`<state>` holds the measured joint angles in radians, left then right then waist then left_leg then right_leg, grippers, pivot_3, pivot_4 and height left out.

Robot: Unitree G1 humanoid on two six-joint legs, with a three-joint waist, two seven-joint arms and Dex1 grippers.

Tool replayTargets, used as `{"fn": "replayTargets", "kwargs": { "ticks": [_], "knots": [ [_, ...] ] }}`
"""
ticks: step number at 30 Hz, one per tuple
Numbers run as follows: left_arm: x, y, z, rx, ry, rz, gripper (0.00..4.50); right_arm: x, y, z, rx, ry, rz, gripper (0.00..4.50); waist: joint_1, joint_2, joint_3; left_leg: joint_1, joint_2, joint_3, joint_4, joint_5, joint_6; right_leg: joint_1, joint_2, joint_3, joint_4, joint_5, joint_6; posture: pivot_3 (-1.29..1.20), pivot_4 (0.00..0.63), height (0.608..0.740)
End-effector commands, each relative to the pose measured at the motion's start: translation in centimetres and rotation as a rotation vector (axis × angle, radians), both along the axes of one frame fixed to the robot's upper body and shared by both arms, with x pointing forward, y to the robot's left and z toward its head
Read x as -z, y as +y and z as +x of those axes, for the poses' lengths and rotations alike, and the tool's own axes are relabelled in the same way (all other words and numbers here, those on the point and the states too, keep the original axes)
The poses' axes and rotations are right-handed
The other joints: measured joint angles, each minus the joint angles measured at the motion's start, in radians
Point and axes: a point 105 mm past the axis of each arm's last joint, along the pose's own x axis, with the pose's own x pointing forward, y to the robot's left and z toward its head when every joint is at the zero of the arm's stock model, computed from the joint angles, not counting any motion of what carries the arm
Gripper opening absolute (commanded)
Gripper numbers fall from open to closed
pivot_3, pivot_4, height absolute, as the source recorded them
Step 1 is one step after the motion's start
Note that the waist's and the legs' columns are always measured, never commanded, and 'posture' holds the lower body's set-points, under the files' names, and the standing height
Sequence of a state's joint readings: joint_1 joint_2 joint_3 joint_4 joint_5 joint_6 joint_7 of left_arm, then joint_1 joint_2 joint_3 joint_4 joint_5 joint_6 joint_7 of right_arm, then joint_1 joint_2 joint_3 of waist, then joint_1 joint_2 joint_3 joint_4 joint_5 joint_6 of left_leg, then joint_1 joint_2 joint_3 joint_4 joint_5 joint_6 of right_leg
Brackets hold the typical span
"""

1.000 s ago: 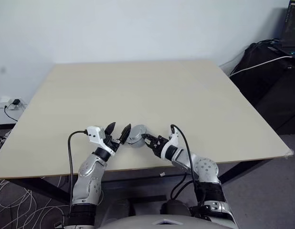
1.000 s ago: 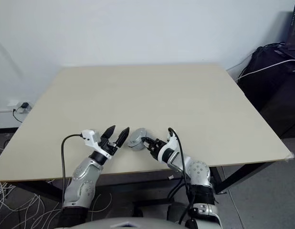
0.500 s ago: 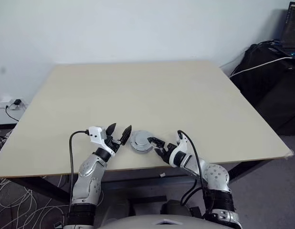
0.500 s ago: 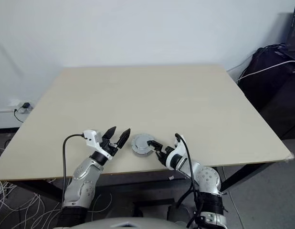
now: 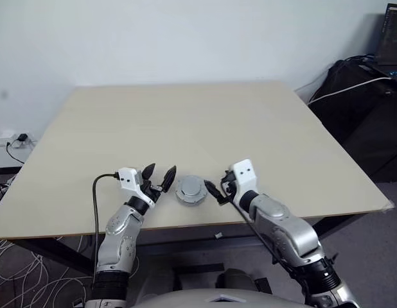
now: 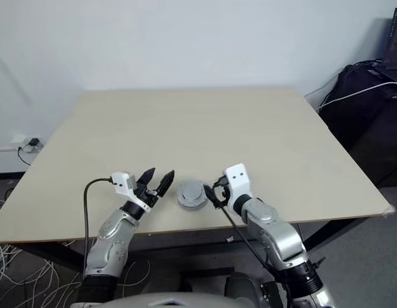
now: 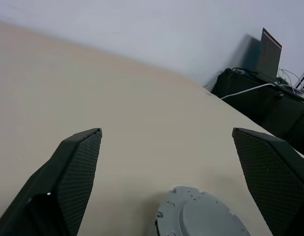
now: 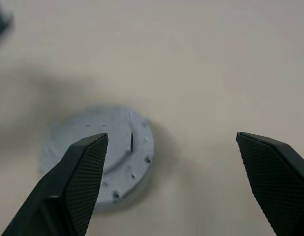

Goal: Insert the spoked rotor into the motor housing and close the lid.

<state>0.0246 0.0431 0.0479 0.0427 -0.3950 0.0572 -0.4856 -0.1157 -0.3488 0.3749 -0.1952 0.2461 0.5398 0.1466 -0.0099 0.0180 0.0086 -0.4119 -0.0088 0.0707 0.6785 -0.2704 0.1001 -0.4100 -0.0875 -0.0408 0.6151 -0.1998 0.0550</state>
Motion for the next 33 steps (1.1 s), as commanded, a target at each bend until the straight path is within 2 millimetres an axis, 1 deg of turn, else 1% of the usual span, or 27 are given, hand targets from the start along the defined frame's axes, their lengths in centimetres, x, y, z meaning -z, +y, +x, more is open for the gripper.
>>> {"fn": "replayTargets", "kwargs": {
  "ticks": [1,6,7,14,26,33],
  "knots": [
    [-0.7,0.4,0.3,-0.012,-0.039,0.017,4.50,-0.2,1.7,0.7,-0.068,-0.109,-0.096,4.49,0.000,-0.001,0.001,0.000,0.000,0.000,0.001,0.000,0.000,0.000,0.000,0.000,0.000,0.000,0.000,0.00,0.000,0.740],
    [-0.8,0.9,0.3,-0.029,-0.040,0.023,4.50,0.1,3.8,1.1,-0.097,-0.129,-0.093,4.49,0.000,-0.003,0.002,0.000,0.000,0.000,0.004,-0.001,-0.001,0.000,-0.001,0.000,0.004,0.000,0.000,0.00,0.000,0.740],
    [-0.8,1.0,0.3,-0.031,-0.040,0.024,4.50,0.1,4.1,1.1,-0.102,-0.130,-0.087,4.49,0.000,-0.004,0.003,0.000,0.000,0.000,0.004,-0.002,-0.003,0.000,-0.001,0.000,0.006,0.000,0.000,0.00,0.000,0.740],
    [-0.8,1.2,0.2,-0.038,-0.040,0.028,4.50,-0.2,5.7,1.2,-0.131,-0.137,-0.064,4.49,-0.001,-0.005,0.003,0.001,0.000,0.000,0.006,-0.002,-0.005,-0.002,-0.002,0.000,0.011,0.000,0.000,0.00,0.000,0.740],
    [-0.7,1.3,0.1,-0.040,-0.033,0.030,4.50,1.8,6.6,1.5,-0.123,-0.038,-0.032,4.49,-0.002,-0.005,0.003,0.001,0.000,0.000,0.005,-0.001,-0.006,-0.002,-0.002,0.000,0.011,0.000,0.000,0.00,0.000,0.740],
    [-0.7,1.3,0.1,-0.043,-0.033,0.030,4.50,2.5,5.9,1.8,-0.048,0.041,0.040,4.49,-0.001,-0.005,0.003,0.001,0.000,0.000,0.005,-0.001,-0.007,-0.003,-0.002,0.000,0.012,0.000,-0.001,0.00,0.000,0.740]
  ]
}}
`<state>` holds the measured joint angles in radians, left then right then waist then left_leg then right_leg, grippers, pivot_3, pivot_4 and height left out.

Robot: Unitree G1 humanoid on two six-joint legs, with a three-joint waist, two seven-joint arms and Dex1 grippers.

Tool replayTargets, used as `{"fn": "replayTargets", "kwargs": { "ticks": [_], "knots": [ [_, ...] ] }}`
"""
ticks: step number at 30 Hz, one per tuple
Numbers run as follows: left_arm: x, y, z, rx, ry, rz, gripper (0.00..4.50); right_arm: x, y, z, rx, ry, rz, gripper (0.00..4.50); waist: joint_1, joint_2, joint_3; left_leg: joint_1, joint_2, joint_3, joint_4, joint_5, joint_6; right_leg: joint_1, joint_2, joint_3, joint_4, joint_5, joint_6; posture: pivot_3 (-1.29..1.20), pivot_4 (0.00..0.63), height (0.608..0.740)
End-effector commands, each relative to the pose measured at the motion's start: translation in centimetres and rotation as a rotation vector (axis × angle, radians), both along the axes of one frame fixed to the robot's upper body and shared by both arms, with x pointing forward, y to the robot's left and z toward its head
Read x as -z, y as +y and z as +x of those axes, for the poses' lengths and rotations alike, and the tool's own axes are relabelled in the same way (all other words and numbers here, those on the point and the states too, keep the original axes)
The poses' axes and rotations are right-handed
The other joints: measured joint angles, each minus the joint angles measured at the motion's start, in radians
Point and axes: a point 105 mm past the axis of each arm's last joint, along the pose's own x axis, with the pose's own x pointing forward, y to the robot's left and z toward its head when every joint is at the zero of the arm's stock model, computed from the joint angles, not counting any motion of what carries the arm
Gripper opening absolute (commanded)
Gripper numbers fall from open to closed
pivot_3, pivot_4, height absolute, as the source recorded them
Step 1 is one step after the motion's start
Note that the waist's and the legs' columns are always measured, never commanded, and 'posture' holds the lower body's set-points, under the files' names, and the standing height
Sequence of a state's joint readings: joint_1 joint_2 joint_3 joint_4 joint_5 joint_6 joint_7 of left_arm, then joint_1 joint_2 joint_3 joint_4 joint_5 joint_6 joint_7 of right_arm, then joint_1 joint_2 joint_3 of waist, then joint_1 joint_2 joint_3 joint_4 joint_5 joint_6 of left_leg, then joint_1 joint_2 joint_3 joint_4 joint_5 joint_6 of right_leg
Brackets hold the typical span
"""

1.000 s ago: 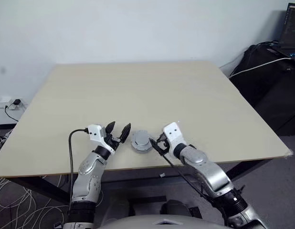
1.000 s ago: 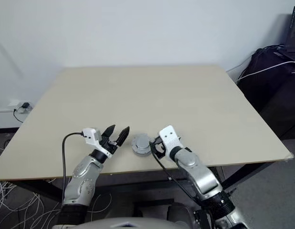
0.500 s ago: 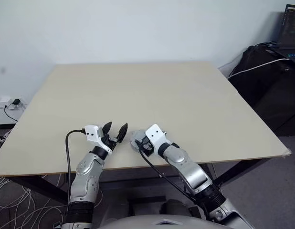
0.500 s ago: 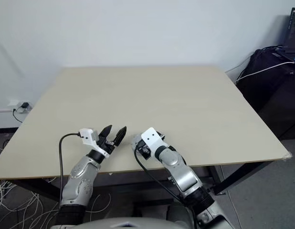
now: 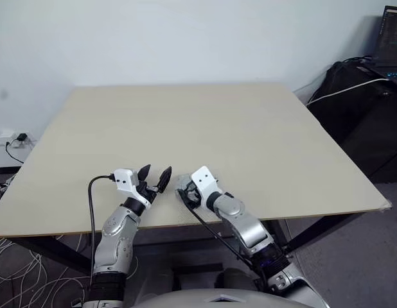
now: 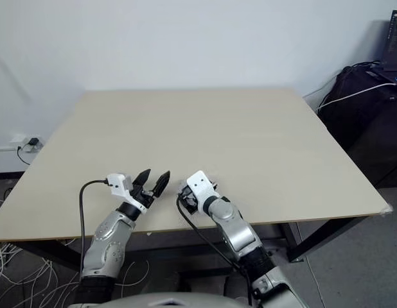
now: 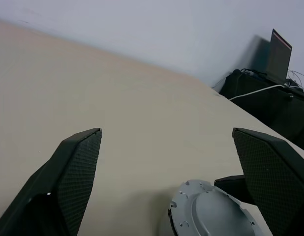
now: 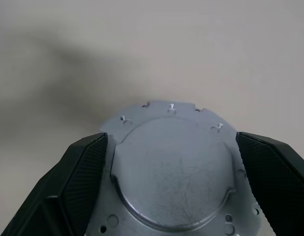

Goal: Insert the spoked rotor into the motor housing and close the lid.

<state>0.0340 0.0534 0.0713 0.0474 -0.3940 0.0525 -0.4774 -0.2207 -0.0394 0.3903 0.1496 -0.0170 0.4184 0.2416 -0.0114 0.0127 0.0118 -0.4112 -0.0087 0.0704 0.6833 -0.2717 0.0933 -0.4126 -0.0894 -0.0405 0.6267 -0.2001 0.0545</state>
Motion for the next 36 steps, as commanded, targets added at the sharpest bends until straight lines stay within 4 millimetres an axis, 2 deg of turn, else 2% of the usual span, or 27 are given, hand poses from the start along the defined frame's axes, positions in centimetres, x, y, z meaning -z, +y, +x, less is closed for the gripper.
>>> {"fn": "replayTargets", "kwargs": {
  "ticks": [1,2,4,5,10,18,30,36],
  "knots": [
    [-1.1,0.3,0.2,-0.008,-0.044,0.018,4.50,-0.2,-0.6,0.5,0.050,0.022,0.038,4.11,0.000,0.000,0.000,0.000,0.000,0.000,0.000,0.000,0.000,0.000,0.000,0.000,0.000,0.000,0.000,0.00,0.000,0.740],
    [-1.1,0.3,0.2,-0.007,-0.044,0.018,4.50,-0.2,-0.7,0.5,0.062,0.036,0.054,3.96,0.000,0.000,0.000,0.000,0.000,0.000,0.000,0.000,0.000,0.000,0.000,0.000,0.000,0.000,0.000,0.00,0.000,0.740],
    [-1.1,0.2,0.3,-0.005,-0.044,0.017,4.50,-0.3,-0.9,0.5,0.071,0.049,0.071,3.31,0.001,0.000,0.000,0.000,0.000,0.000,0.000,0.000,0.000,-0.001,-0.001,0.000,0.000,0.000,0.000,0.00,0.000,0.740],
    [-1.1,0.2,0.3,-0.004,-0.043,0.017,4.50,-0.3,-0.9,0.4,0.075,0.054,0.078,3.20,0.001,0.000,0.000,0.000,0.000,0.000,0.000,0.000,0.000,-0.001,-0.003,0.000,0.000,0.000,0.000,0.00,0.000,0.740],
    [-1.1,0.1,0.3,0.003,-0.042,0.017,4.50,-0.5,-1.0,0.1,0.070,0.065,0.085,3.20,0.002,0.000,0.000,-0.001,0.000,0.000,-0.001,0.000,0.000,-0.001,-0.005,0.000,0.000,0.000,0.000,0.00,0.000,0.740],
    [-1.0,0.0,0.1,0.014,-0.036,0.018,4.50,-0.8,-0.4,-1.3,-0.075,0.072,0.061,3.20,0.002,0.000,0.000,-0.001,-0.001,0.000,-0.002,0.000,0.000,-0.002,-0.005,0.000,-0.001,-0.001,-0.001,0.00,0.000,0.740],
    [-0.7,-0.4,0.2,0.020,-0.025,0.023,4.50,-0.7,-0.3,-1.2,-0.085,0.060,0.029,3.20,0.001,0.000,0.000,-0.001,0.000,-0.001,-0.002,0.000,0.000,-0.002,-0.005,-0.001,-0.001,-0.001,-0.001,0.00,0.000,0.740],
    [0.4,-1.6,0.3,0.086,0.004,0.126,4.50,-0.3,-0.5,-1.3,-0.088,0.045,-0.012,3.20,0.001,0.000,0.000,-0.001,-0.001,-0.001,-0.002,0.000,0.000,-0.002,-0.005,-0.001,-0.001,-0.001,-0.001,0.00,0.000,0.740]
  ]
}}
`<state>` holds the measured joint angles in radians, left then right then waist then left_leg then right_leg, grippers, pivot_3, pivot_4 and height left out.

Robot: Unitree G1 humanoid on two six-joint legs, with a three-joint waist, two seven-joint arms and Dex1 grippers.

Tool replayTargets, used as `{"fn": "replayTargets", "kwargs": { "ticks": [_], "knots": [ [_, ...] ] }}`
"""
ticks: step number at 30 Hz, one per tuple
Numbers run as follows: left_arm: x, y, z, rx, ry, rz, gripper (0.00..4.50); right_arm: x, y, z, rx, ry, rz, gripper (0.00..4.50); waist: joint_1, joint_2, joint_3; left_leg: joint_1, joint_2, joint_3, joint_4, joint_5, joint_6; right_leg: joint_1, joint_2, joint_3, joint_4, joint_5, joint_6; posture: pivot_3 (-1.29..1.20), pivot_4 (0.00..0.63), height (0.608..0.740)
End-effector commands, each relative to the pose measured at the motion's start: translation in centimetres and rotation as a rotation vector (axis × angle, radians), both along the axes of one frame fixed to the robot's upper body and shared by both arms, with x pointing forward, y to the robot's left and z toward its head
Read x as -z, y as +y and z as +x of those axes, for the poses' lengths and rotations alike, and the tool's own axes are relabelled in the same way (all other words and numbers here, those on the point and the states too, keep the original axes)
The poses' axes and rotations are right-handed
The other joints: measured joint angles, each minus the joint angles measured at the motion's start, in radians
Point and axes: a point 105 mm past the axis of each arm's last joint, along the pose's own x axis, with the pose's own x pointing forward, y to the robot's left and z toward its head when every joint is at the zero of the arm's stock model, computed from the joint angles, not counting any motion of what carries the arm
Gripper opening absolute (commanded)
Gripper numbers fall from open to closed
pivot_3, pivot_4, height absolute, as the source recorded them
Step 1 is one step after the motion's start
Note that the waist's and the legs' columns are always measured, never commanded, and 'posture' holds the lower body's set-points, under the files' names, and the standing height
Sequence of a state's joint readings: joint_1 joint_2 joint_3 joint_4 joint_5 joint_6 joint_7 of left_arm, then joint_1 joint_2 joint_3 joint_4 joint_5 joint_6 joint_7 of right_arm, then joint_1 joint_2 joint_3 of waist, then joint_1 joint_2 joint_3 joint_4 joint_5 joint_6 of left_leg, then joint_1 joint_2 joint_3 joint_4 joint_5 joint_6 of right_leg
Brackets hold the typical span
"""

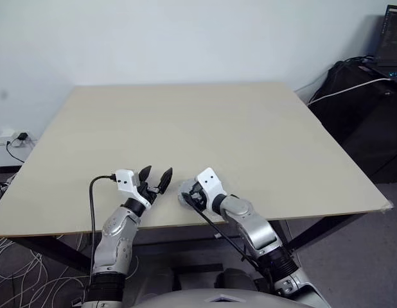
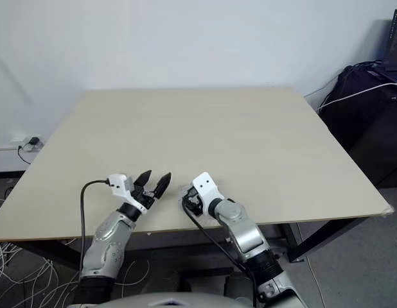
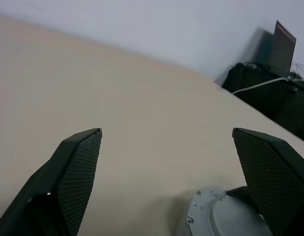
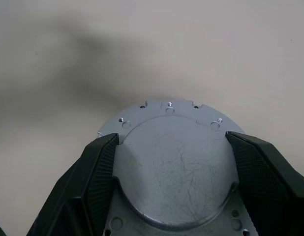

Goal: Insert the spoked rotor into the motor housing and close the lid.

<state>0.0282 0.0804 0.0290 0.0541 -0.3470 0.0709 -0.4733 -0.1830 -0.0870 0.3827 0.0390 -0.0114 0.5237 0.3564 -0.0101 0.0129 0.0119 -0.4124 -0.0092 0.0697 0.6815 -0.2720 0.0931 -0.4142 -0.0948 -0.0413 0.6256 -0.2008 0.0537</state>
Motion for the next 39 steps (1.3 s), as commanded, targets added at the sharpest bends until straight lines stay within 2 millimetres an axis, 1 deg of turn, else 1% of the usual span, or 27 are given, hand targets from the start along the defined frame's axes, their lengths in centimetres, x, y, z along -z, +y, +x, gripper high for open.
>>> {"fn": "replayTargets", "kwargs": {
  "ticks": [1,5,9,13,18,22,25,33,35,36,37,39],
  "knots": [
    [-0.1,-1.0,0.3,0.049,-0.026,0.077,4.50,-0.2,0.2,0.1,-0.010,-0.018,-0.009,3.20,0.000,0.000,0.000,0.000,0.000,0.000,0.000,0.000,0.000,0.000,0.000,0.000,0.000,0.000,0.000,0.00,0.000,0.740],
    [0.1,-1.7,0.4,0.088,-0.054,0.124,4.50,-0.2,0.1,0.1,-0.007,-0.018,-0.012,3.20,0.000,0.000,0.000,0.000,0.000,0.000,0.000,0.000,0.000,0.000,0.000,0.000,0.000,0.000,0.000,0.00,0.000,0.740],
    [0.2,-2.0,0.5,0.135,-0.069,0.147,4.50,-0.1,0.1,0.0,-0.011,-0.015,-0.016,3.20,0.000,0.000,0.000,0.000,0.000,0.000,0.000,0.000,0.000,0.000,-0.001,0.000,0.000,0.000,0.000,0.00,0.000,0.740],
    [0.7,-1.5,0.6,0.190,-0.040,0.183,4.50,-0.1,0.3,-0.1,-0.021,-0.010,-0.014,3.20,-0.001,0.000,0.000,0.000,0.000,0.000,-0.001,0.000,0.000,-0.001,-0.001,0.000,0.000,0.000,0.000,0.00,0.000,0.740],
    [0.4,-1.0,0.9,0.217,-0.038,0.209,4.50,-0.1,0.4,-0.2,-0.027,-0.004,-0.004,3.20,-0.001,0.000,0.000,0.000,0.000,0.000,-0.001,0.000,0.000,-0.001,-0.001,0.000,0.000,0.000,0.000,0.00,0.000,0.740],
    [0.5,-1.0,0.9,0.260,-0.031,0.226,4.50,0.0,0.4,-0.2,-0.026,-0.003,-0.006,3.20,-0.001,0.000,0.000,0.000,0.000,0.000,-0.001,0.000,0.000,-0.001,-0.001,0.000,0.000,0.000,0.000,0.00,0.000,0.740],
    [0.6,-1.1,0.8,0.309,-0.023,0.236,3.86,0.0,0.4,-0.1,-0.026,-0.003,-0.008,3.20,-0.001,0.001,0.000,0.000,0.000,0.000,-0.002,0.000,-0.001,-0.001,-0.001,0.000,0.000,0.000,-0.001,0.00,0.000,0.740],
    [0.5,-0.3,1.4,0.364,-0.022,0.293,1.19,0.0,0.4,-0.1,-0.033,-0.002,-0.011,3.20,-0.001,0.001,0.000,0.000,0.000,0.000,-0.002,0.000,-0.001,-0.001,-0.001,0.000,0.000,0.000,-0.001,0.00,0.000,0.740],
    [0.8,-0.4,1.3,0.404,0.006,0.287,0.57,0.0,0.4,-0.1,-0.034,-0.002,-0.010,3.20,-0.001,0.001,0.000,0.000,0.000,0.000,-0.002,0.000,-0.001,-0.002,-0.001,0.000,0.000,0.000,-0.001,0.00,0.000,0.740],
    [1.0,-0.5,1.3,0.424,0.017,0.299,0.17,0.0,0.5,-0.1,-0.035,-0.002,-0.010,3.20,-0.001,0.001,0.000,0.000,0.000,0.000,-0.002,0.000,-0.001,-0.002,-0.001,0.000,0.000,0.000,-0.001,0.00,0.000,0.740],
    [1.2,-0.5,1.2,0.446,0.029,0.310,0.02,0.0,0.5,-0.2,-0.035,-0.002,-0.009,3.20,-0.001,0.001,0.000,0.000,0.000,0.000,-0.002,0.001,-0.002,-0.002,-0.001,0.000,0.000,0.000,-0.001,0.00,0.000,0.740],
    [1.4,-0.6,1.3,0.475,0.046,0.330,0.02,0.0,0.5,-0.2,-0.035,-0.002,-0.008,3.20,-0.001,0.001,0.000,0.000,0.000,0.000,-0.002,0.001,-0.002,-0.001,-0.001,0.000,0.000,0.000,-0.001,0.00,0.000,0.740]
  ]
}}
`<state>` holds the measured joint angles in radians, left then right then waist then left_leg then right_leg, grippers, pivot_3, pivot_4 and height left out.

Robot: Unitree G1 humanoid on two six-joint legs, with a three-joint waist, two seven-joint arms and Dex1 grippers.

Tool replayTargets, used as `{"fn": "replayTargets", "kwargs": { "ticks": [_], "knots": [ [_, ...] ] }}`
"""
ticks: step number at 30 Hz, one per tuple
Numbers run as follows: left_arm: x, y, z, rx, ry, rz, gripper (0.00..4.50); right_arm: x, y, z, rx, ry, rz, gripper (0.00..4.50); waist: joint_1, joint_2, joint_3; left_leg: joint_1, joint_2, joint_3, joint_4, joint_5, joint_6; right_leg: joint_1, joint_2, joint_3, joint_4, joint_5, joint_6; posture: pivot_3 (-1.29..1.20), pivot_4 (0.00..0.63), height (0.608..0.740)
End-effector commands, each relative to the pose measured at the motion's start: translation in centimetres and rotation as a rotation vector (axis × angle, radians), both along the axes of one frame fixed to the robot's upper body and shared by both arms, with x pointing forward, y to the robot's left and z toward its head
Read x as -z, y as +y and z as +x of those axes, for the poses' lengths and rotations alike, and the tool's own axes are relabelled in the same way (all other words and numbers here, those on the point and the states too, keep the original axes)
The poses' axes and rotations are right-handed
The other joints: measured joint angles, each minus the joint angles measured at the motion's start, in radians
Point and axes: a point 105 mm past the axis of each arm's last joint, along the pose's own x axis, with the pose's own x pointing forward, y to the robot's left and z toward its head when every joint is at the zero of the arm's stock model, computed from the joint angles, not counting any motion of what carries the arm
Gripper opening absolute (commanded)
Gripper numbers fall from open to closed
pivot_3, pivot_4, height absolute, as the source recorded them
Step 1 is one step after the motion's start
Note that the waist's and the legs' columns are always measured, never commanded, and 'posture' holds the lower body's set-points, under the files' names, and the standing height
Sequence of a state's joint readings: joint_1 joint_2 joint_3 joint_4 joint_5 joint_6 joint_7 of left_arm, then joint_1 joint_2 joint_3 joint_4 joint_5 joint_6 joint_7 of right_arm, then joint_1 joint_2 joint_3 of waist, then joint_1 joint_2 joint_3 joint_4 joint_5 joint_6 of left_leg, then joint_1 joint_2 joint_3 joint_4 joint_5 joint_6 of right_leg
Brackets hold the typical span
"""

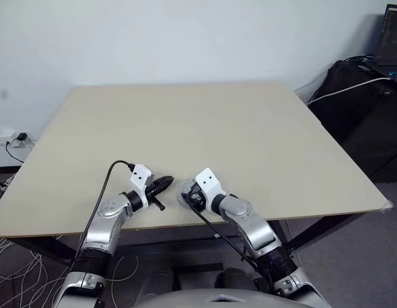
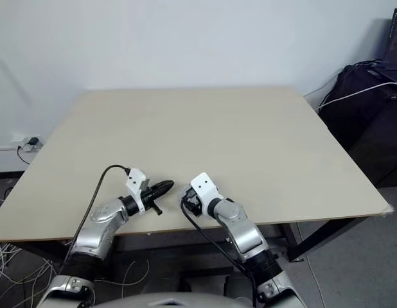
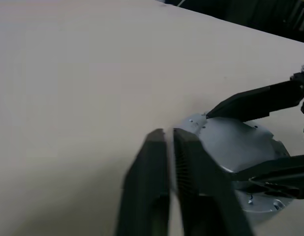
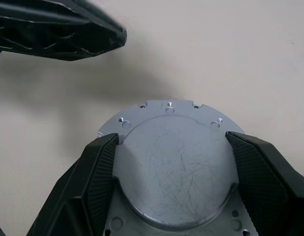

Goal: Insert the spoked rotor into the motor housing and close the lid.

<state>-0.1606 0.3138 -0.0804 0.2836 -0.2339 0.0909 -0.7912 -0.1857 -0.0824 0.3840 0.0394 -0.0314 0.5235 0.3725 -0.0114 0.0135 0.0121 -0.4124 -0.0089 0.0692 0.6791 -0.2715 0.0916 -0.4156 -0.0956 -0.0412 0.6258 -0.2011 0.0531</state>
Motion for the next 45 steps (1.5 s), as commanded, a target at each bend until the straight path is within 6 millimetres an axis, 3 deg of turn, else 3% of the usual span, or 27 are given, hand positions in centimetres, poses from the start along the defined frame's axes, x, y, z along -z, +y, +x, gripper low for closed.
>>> {"fn": "replayTargets", "kwargs": {
  "ticks": [1,12,34,35,37,45],
  "knots": [
    [-0.4,-0.4,0.5,0.069,0.002,0.039,0.02,0.0,0.4,-0.2,-0.019,0.004,0.001,3.20,0.000,0.000,0.000,0.000,0.000,0.000,0.000,0.000,0.000,0.000,0.000,0.000,0.000,0.000,0.000,0.00,0.000,0.740],
    [-0.1,-1.9,1.2,0.212,0.107,0.124,0.02,0.0,0.4,-0.2,-0.013,0.004,0.005,3.20,-0.001,0.000,0.000,0.000,0.000,0.000,0.000,0.001,-0.001,0.000,0.002,0.000,0.000,0.000,0.000,0.00,0.000,0.740],
    [1.2,-3.5,1.1,0.259,0.190,0.222,0.02,-0.3,0.6,-0.4,-0.027,0.003,0.029,3.20,0.001,0.000,0.000,0.001,0.000,-0.001,0.000,0.001,-0.001,0.001,0.000,0.000,0.000,0.000,0.000,0.00,0.000,0.740],
    [1.2,-3.5,1.1,0.261,0.192,0.223,0.00,-0.4,0.7,-0.5,-0.029,0.006,0.040,3.96,0.001,-0.001,0.000,0.001,0.000,-0.001,0.000,0.001,-0.001,0.001,0.000,0.000,0.000,0.000,0.000,0.00,0.000,0.740],
    [1.2,-3.6,1.0,0.266,0.192,0.221,0.00,-0.7,0.8,-0.5,-0.036,0.011,0.063,4.46,0.002,-0.001,0.000,0.001,0.000,-0.001,0.000,0.001,-0.001,0.001,0.000,0.000,0.000,0.000,0.000,0.00,0.000,0.740],
    [1.0,-3.6,1.1,0.251,0.187,0.202,0.00,-1.1,1.1,-0.6,-0.034,0.008,0.092,4.46,0.002,-0.001,0.000,0.000,0.000,-0.002,0.000,0.001,-0.001,0.001,0.000,0.000,0.000,0.000,0.000,0.00,0.000,0.740]
  ]
}}
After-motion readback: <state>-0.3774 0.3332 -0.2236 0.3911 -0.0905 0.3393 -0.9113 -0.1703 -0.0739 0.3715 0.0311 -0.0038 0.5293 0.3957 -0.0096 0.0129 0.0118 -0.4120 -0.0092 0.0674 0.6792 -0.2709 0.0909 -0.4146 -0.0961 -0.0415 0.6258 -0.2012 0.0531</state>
